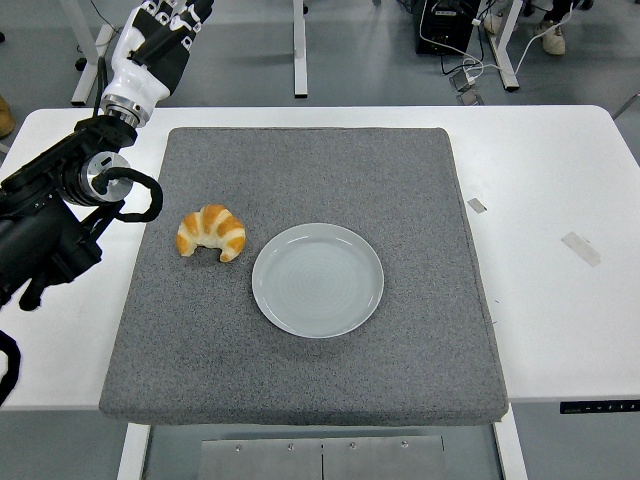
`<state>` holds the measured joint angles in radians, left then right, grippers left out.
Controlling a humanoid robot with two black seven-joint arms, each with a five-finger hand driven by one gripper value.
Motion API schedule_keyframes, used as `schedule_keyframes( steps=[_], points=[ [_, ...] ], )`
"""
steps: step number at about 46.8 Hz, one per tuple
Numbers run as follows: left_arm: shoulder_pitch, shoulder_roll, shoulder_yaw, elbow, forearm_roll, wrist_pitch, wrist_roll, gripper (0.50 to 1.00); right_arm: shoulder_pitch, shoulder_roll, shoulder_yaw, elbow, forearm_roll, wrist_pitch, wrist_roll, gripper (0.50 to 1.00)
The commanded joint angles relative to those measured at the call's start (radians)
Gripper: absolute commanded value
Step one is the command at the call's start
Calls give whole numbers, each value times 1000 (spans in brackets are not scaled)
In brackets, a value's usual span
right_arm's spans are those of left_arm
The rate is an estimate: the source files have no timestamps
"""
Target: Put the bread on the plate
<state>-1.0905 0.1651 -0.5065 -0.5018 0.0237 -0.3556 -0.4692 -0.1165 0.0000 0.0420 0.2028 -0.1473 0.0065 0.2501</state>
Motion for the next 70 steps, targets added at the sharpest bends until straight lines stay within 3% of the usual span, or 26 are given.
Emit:
schedule_keyframes(
  steps=[1, 9, 14, 21, 33, 42, 57, 70],
  points=[
    [-31, 20, 94, 2, 25, -26, -2, 996, 0, 0, 1, 0, 0, 0, 0, 1000],
    [-78, 77, 236, -1, 177, -101, -5, 990, 0, 0, 1, 1, 0, 0, 0, 1000],
    [-83, 97, 258, -1, 307, -111, -8, 990, 0, 0, 1, 1, 0, 0, 0, 1000],
    [-77, 140, 263, -50, 511, -143, -51, 990, 0, 0, -1, 1, 0, 1, 0, 1000],
    [-75, 295, 313, -244, 884, -144, -137, 990, 3, 0, -1, 1, 0, 1, 0, 1000],
    [-91, 372, 365, -274, 1044, -144, -142, 990, 8, 0, 1, 1, 0, 1, 0, 1000],
    [-134, 419, 375, -274, 1219, -132, -142, 987, 8, 0, 1, 1, 0, 1, 0, 1000],
    [-137, 410, 483, -291, 1285, -25, -142, 983, 8, 0, 4, 1, 0, 0, 0, 1000]
  ],
)
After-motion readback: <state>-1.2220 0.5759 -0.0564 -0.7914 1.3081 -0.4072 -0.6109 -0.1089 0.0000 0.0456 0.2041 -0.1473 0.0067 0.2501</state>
